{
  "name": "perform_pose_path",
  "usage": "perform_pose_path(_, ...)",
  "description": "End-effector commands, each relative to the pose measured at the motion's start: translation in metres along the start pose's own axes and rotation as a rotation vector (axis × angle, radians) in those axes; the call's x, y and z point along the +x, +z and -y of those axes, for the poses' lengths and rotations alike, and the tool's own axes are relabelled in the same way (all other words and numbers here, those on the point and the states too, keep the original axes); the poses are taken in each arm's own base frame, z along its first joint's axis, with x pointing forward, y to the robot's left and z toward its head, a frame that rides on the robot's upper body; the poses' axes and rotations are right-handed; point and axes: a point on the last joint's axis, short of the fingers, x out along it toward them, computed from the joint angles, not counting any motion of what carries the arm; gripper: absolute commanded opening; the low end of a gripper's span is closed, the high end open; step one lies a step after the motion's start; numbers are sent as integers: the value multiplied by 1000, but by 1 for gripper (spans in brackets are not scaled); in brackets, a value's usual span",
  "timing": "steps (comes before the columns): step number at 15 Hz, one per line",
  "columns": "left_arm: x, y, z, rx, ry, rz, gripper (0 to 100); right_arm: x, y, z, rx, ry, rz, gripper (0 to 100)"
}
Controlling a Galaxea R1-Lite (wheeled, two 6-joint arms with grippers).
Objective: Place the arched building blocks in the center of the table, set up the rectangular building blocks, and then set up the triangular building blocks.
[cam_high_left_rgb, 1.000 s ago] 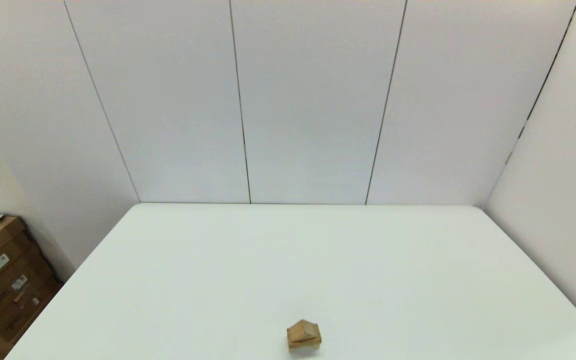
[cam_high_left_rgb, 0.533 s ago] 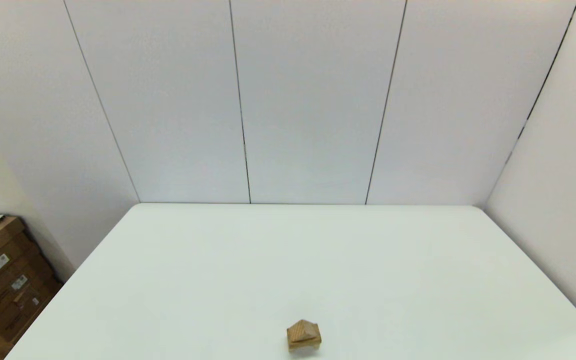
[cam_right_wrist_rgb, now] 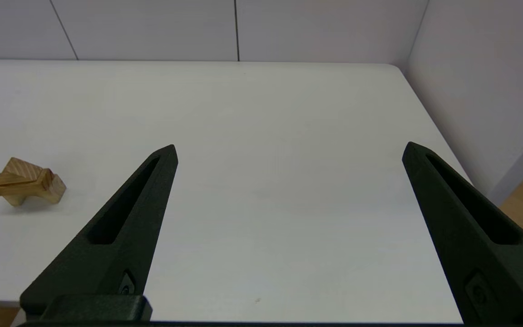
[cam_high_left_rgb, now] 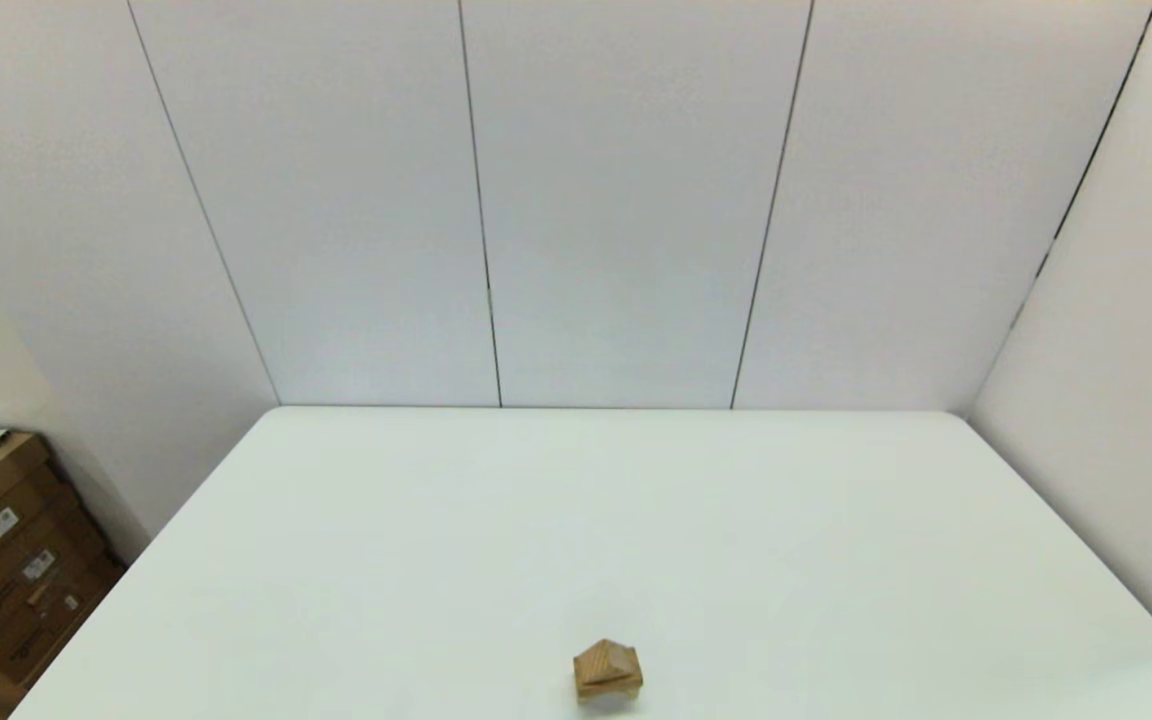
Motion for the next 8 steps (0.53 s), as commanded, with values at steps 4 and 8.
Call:
perform_pose_path(4, 0, -6, 0, 168, -16, -57, 100, 0, 0, 0, 0, 0, -2, 100)
perform_pose_path(8, 0, -5, 0, 152, -15, -55, 100, 0, 0, 0, 1, 0, -2, 100)
